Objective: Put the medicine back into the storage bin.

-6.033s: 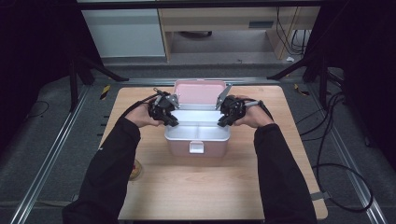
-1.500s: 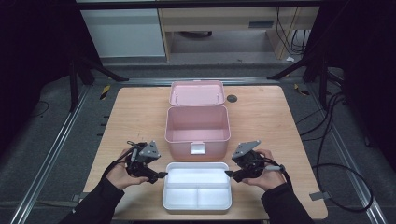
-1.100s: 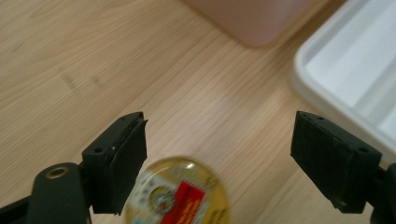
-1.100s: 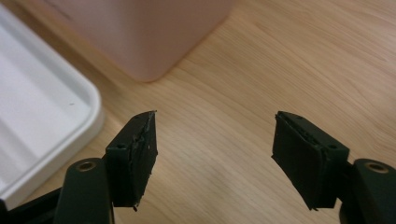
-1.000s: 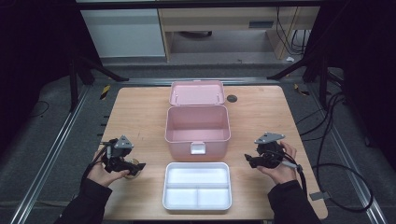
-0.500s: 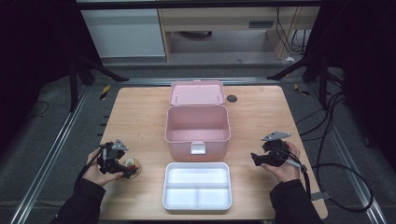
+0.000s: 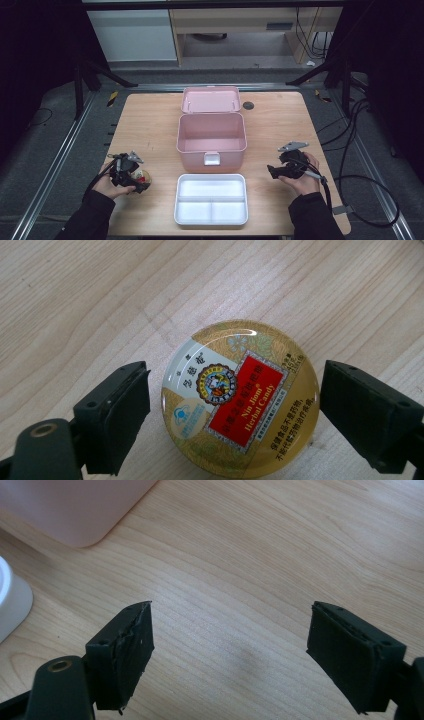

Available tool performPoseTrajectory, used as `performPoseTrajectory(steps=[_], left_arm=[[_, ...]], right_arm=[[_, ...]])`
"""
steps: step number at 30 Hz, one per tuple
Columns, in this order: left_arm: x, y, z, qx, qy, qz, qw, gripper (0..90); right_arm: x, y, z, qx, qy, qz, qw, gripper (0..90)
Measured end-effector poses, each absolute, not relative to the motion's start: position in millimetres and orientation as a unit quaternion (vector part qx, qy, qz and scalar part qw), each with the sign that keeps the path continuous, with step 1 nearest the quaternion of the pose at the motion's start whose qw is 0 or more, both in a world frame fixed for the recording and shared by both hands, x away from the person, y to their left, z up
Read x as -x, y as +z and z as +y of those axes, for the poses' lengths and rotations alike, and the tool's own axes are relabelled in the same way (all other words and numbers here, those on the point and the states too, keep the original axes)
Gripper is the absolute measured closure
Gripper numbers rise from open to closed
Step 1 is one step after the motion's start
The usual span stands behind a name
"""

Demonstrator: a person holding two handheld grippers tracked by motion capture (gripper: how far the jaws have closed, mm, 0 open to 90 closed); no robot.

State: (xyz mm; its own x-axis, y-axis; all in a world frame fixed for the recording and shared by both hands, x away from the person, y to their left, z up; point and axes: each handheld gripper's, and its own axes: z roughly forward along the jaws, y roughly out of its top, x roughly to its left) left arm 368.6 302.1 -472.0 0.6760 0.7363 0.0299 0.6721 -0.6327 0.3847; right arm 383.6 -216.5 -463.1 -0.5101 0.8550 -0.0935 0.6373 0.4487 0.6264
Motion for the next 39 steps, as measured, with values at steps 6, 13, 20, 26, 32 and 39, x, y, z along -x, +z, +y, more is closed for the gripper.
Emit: performPoseTrajectory(steps=[6,13,20,26,32,39], left_arm=[[-372.1,-476.5,300.5,-0.902,0.082,0.391,0.162,16.0],[-373.8,-482.1,296.4,-0.907,0.077,0.388,0.142,19.3],[-373.6,-480.0,292.6,-0.911,0.087,0.381,0.129,19.9],[-370.7,-466.7,292.8,-0.910,0.088,0.377,0.145,20.0],[-367.7,-450.5,290.9,-0.910,0.086,0.370,0.165,20.0],[-368.7,-422.3,282.2,-0.912,0.099,0.350,0.190,20.0]], right_arm=[[-382.8,-463.4,-215.7,-0.447,0.266,0.830,0.203,19.5],[-381.8,-463.2,-215.3,-0.442,0.265,0.832,0.204,20.0],[-382.0,-464.6,-214.2,-0.441,0.262,0.834,0.202,20.0],[-382.1,-465.2,-215.2,-0.443,0.262,0.833,0.204,20.1],[-382.2,-465.2,-216.3,-0.443,0.263,0.833,0.203,20.0],[-382.5,-465.9,-216.7,-0.445,0.261,0.832,0.204,19.8]])
